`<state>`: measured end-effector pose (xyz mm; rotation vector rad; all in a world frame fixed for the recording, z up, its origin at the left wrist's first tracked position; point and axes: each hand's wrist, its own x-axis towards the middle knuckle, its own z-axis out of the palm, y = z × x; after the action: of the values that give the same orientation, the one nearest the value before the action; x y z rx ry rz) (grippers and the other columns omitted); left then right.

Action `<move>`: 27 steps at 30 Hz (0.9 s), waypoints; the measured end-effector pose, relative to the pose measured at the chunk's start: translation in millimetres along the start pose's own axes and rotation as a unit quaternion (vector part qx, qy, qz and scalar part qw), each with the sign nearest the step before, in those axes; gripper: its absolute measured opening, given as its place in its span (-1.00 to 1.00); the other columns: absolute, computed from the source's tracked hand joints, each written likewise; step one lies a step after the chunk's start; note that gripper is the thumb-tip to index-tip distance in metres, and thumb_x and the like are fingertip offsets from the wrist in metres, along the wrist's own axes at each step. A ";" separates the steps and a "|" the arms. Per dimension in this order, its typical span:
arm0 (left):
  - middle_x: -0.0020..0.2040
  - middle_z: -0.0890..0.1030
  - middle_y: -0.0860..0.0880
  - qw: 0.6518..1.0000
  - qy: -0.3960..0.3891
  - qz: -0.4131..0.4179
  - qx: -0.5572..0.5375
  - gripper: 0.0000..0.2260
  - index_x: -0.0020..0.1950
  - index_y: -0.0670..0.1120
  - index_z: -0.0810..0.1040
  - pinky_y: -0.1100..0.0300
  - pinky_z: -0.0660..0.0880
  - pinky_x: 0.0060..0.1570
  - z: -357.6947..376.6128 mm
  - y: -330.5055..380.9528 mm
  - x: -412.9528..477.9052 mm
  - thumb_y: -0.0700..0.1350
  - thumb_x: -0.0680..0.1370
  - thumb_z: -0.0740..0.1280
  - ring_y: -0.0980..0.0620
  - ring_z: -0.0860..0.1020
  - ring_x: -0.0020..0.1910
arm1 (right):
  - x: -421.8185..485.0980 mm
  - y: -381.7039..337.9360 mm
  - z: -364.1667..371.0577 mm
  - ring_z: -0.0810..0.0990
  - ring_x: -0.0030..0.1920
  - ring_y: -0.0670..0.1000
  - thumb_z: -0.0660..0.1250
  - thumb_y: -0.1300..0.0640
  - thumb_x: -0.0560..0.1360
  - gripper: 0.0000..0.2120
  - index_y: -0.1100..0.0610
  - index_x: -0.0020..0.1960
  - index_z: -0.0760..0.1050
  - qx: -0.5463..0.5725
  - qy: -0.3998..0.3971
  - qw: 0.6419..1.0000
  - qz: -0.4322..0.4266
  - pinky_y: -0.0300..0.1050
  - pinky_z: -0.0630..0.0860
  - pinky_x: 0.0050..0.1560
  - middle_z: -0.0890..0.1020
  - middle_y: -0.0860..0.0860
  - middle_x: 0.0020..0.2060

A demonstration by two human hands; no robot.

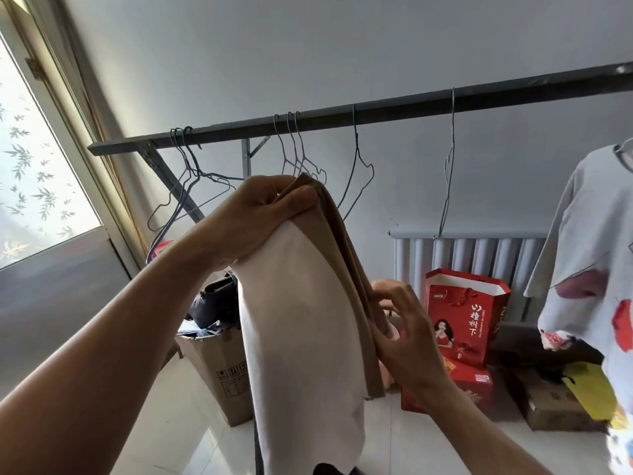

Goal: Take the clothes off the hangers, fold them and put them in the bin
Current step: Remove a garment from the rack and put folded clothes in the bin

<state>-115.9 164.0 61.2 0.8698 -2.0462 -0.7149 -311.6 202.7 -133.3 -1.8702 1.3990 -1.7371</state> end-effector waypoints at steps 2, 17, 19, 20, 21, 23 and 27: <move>-0.21 0.54 -0.14 1.000 0.005 -0.001 0.000 -0.57 0.03 -0.29 0.58 0.04 0.40 -0.16 -1.4 -1.1 -0.3 0.10 0.49 0.30 -0.01 0.48 -0.23 | -2.7 -1.6 2.9 0.59 0.03 -0.15 0.36 -0.21 0.42 -0.66 -0.02 0.07 0.52 0.003 -0.009 1.000 -0.009 -0.15 0.59 -0.05 0.54 -0.14 0.08; -0.01 0.72 -0.09 0.993 -0.070 -0.042 0.081 -0.53 0.04 -0.03 0.72 -0.04 0.60 0.04 -50.3 -9.7 -21.6 0.19 0.23 0.54 -0.07 0.68 -0.01 | 33.1 -17.0 -76.3 0.55 -0.30 -0.22 0.37 0.22 0.46 -0.93 0.06 -0.14 0.54 0.149 0.001 0.985 0.085 -0.40 0.47 -0.31 0.63 -0.14 -0.35; -0.09 0.73 -0.08 0.994 -0.056 -0.055 0.071 -0.46 -0.02 0.01 0.73 0.01 0.64 -0.08 -50.7 -11.4 -23.4 0.33 0.18 0.53 -0.02 0.69 -0.11 | 41.8 -20.7 -86.5 0.57 -0.30 -0.22 0.39 0.12 0.40 -0.95 0.03 -0.14 0.54 0.185 0.003 0.979 0.086 -0.41 0.47 -0.30 0.65 -0.13 -0.34; -0.15 0.73 -0.05 0.996 -0.046 -0.059 0.047 -0.47 -0.05 0.02 0.73 0.12 0.63 -0.23 -49.5 -10.7 -24.2 0.36 0.17 0.53 0.04 0.68 -0.20 | 45.8 -20.9 -90.4 0.58 -0.30 -0.20 0.41 0.06 0.37 -0.92 0.01 -0.15 0.56 0.202 0.002 0.975 0.088 -0.40 0.48 -0.30 0.66 -0.11 -0.32; -0.22 0.72 -0.04 0.997 -0.038 -0.062 0.017 -0.50 -0.07 0.02 0.73 0.22 0.58 -0.36 -47.6 -9.1 -24.8 0.34 0.20 0.52 0.08 0.65 -0.30 | 49.5 -19.9 -93.8 0.59 -0.29 -0.18 0.44 -0.02 0.34 -0.89 -0.03 -0.16 0.58 0.215 -0.001 0.973 0.088 -0.38 0.49 -0.30 0.67 -0.09 -0.31; -0.32 0.68 -0.03 0.996 -0.024 -0.075 -0.030 -0.63 -0.09 -0.08 0.70 0.28 0.52 -0.49 -42.3 -1.7 -25.1 0.20 0.34 0.44 0.10 0.60 -0.43 | 55.8 -17.7 -97.5 0.60 -0.28 -0.13 0.46 -0.12 0.31 -0.81 -0.08 -0.14 0.59 0.220 -0.006 0.971 0.097 -0.34 0.51 -0.29 0.68 -0.06 -0.28; -0.42 0.62 -0.02 0.993 -0.018 -0.080 -0.080 -0.77 -0.20 -0.11 0.64 0.29 0.51 -0.52 -32.6 16.7 -23.9 0.05 0.40 0.34 0.10 0.56 -0.51 | 66.3 -6.7 -88.6 0.59 -0.29 -0.13 0.41 0.05 0.42 -0.89 0.03 -0.09 0.53 0.177 -0.003 0.977 0.120 -0.35 0.48 -0.31 0.68 -0.04 -0.31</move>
<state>-83.6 186.6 80.2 0.9409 -1.9341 -0.9757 -395.8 193.8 -61.7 -1.4553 1.1630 -1.7202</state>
